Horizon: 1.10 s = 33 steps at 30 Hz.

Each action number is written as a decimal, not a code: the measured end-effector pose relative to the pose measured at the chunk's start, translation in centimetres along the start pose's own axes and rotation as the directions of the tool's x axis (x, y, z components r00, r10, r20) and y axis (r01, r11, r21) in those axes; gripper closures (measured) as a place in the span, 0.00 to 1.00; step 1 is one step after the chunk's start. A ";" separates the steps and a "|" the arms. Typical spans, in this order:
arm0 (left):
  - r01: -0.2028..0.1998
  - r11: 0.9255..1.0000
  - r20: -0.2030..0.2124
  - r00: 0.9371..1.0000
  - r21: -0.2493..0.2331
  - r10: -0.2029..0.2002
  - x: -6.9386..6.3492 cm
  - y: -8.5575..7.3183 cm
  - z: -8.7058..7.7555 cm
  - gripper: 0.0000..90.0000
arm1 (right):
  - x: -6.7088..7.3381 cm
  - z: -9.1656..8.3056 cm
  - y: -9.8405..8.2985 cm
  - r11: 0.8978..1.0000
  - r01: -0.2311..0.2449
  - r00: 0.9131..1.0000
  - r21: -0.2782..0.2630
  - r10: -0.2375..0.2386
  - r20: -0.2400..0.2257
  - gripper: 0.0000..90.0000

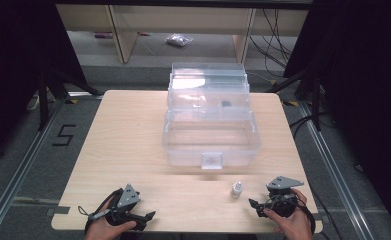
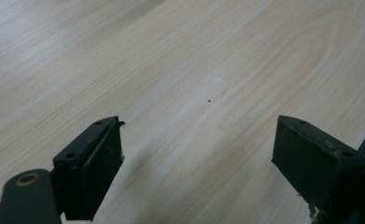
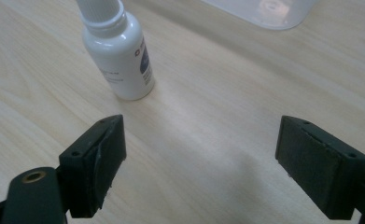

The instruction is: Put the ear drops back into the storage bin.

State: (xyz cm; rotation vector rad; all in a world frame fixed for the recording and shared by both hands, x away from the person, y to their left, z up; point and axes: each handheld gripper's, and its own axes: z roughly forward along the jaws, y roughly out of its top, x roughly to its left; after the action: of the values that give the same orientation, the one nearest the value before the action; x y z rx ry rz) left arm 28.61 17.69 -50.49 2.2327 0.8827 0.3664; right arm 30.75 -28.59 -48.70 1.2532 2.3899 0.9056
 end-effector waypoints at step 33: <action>-0.002 1.000 -0.008 1.000 0.008 0.002 0.0 -0.1 0.1 0.17 | 2.5 -1.5 2.9 0.977 0.157 0.987 0.147 -0.150 -0.059 0.22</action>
State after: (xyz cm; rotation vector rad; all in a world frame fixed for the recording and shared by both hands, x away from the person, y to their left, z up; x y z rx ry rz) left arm 28.65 17.67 -50.63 2.2412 0.8885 0.3738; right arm 30.31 -25.93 -45.59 1.0901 2.5935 0.7277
